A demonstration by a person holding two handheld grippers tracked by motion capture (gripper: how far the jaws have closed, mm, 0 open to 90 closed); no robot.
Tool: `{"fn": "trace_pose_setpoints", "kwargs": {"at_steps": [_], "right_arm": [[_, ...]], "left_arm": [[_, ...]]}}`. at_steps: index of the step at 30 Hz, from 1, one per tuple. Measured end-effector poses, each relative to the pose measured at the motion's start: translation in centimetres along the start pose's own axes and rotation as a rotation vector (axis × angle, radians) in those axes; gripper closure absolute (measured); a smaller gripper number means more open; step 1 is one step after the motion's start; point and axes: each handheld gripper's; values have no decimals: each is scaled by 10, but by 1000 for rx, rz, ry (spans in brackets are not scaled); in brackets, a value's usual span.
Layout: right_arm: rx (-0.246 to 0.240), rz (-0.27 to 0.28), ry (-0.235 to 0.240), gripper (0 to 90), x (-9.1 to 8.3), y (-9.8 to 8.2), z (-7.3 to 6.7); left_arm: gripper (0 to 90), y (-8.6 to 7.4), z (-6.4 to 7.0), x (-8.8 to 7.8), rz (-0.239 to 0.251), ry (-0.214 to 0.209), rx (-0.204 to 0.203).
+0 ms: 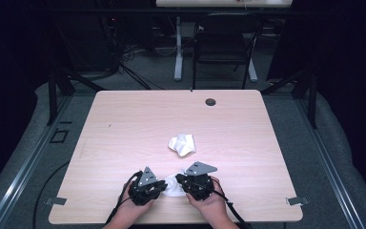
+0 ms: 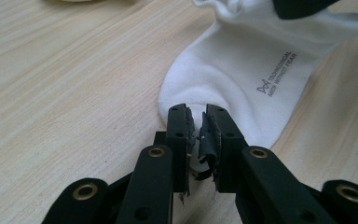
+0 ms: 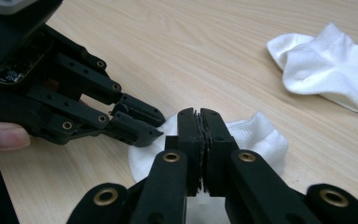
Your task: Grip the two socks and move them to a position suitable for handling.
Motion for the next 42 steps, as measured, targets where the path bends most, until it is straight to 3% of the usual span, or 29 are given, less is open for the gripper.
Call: {"fn": "trace_pose_setpoints", "kwargs": {"at_steps": [8,14,22,42], "right_arm": [[0,13,-30,883,-12,4,7],[32,0,-32,883,-23,7,17],[35,-13,-57,883,-33,-2,24],[83,-93,-92,883,-26,-25,43]], "left_arm": [[842,-4,-7,-6,-18,-1,-14],[842,-6,-11,-8,-24,0,-26],[843,-7,-13,-10,-28,5,-32],[842,-10,-19,-12,-32,-1,-57]]}}
Point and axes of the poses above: each handheld gripper's, and its own axes: x roughly forward along the jaws, y roughly out of its top, z roughly to its right, and after that the axes turned 12 degrees about x, right-handed
